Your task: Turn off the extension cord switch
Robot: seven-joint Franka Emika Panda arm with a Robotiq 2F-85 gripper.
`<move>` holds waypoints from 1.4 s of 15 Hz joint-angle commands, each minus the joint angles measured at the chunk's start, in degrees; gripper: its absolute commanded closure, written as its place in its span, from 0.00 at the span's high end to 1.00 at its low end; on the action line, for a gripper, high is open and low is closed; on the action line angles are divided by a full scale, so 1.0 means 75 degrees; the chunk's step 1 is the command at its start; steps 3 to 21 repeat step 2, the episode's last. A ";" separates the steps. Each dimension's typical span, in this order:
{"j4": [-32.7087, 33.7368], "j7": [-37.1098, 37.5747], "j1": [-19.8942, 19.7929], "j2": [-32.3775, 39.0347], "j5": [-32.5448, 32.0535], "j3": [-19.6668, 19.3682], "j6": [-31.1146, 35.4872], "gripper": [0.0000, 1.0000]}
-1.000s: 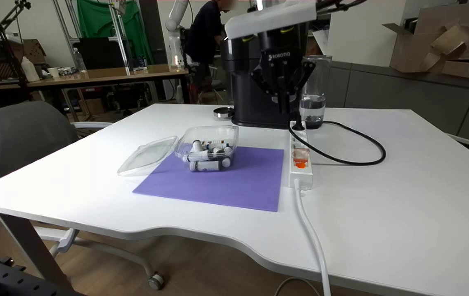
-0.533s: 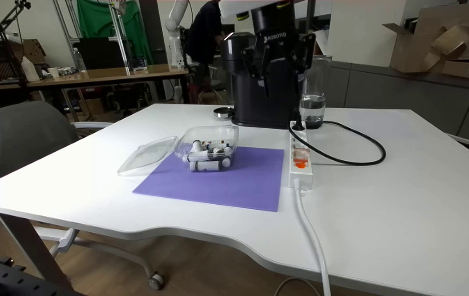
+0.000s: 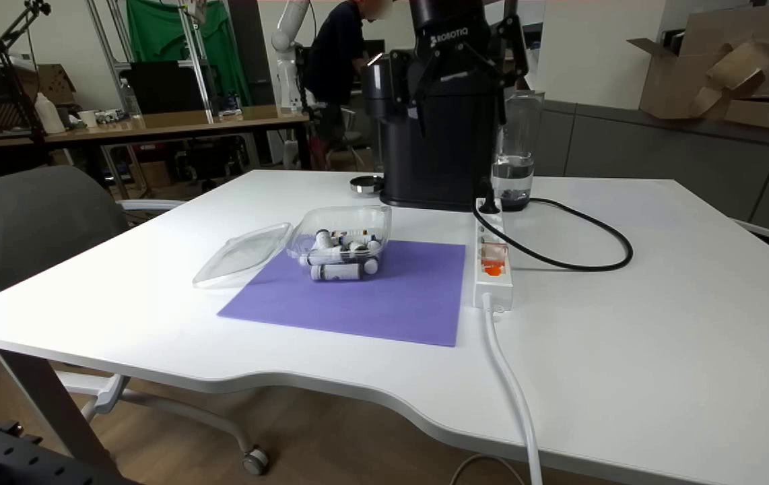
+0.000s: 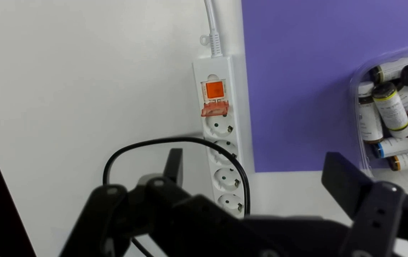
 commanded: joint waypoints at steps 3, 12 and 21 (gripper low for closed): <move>-0.0210 -0.0125 -0.0040 -0.0447 0.0302 0.0070 -0.0663 1.00; -0.0210 -0.0125 -0.0040 -0.0447 0.0302 0.0070 -0.0663 1.00; -0.0210 -0.0125 -0.0040 -0.0447 0.0302 0.0070 -0.0663 1.00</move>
